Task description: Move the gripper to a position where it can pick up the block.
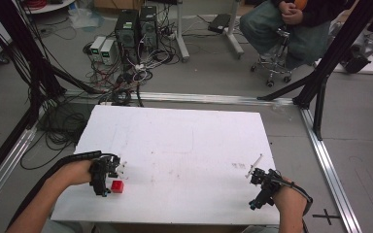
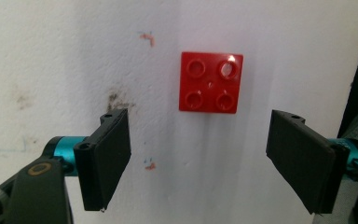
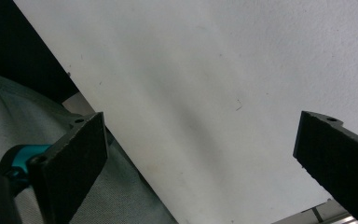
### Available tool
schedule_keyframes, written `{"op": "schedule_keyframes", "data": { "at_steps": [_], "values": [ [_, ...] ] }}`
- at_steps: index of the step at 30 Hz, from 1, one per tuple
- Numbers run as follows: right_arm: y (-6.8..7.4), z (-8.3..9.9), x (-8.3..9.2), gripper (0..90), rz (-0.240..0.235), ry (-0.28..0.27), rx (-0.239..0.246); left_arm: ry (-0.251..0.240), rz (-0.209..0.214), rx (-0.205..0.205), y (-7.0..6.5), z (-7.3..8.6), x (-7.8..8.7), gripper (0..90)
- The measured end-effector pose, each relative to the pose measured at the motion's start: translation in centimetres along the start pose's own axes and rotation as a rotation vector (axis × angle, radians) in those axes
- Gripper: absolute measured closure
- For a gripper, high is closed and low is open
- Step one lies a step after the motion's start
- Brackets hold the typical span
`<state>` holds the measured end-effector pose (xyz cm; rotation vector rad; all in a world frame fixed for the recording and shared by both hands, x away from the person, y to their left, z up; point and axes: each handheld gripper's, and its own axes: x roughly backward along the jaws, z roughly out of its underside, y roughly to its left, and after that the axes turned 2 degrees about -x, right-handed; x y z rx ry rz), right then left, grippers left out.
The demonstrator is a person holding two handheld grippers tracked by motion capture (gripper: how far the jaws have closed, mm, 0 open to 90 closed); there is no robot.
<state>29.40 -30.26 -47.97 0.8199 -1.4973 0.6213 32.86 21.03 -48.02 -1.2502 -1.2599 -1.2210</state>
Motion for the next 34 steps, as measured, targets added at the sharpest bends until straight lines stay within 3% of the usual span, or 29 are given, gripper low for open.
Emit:
{"op": "schedule_keyframes", "data": {
  "at_steps": [22,34],
  "values": [
    [0.0,0.0,0.0,2.3,0.0,-0.003,0.004,0.046,0.035,-0.041,0.0,-1.9,-2.7,22.2],
    [0.1,-0.1,0.1,2.3,0.003,-0.005,0.005,0.045,0.039,-0.037,-0.1,-2.0,-2.5,22.3]
  ]
}}
